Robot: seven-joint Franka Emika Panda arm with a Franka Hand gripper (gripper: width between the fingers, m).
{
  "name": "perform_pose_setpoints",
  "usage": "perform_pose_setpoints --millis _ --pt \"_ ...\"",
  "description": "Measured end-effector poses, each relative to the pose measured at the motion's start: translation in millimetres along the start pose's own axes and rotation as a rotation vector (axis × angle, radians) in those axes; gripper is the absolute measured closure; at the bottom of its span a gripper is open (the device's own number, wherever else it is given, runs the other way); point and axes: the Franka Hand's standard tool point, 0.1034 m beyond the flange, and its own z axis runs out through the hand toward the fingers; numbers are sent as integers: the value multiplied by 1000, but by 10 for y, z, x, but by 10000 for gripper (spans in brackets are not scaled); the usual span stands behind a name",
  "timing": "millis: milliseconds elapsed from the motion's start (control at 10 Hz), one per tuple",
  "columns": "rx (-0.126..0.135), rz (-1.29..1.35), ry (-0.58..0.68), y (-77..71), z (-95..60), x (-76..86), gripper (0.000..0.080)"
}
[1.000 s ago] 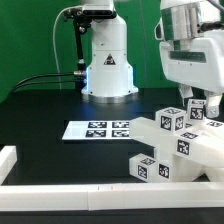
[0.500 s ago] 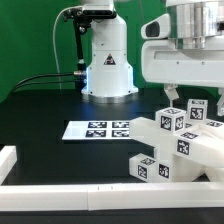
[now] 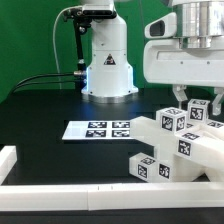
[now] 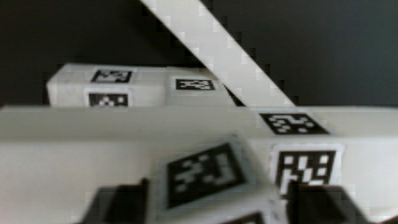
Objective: Assemble chair
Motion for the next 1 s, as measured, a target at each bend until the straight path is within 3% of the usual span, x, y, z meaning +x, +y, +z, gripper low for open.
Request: perform_pose_setpoints --millis 100,300,700,1000 --pt "-1 61 -2 5 1 4 519" --pt "1 309 -20 13 3 5 519" --pt "61 609 -24 16 0 76 518" --pt "62 605 -24 13 -1 76 518"
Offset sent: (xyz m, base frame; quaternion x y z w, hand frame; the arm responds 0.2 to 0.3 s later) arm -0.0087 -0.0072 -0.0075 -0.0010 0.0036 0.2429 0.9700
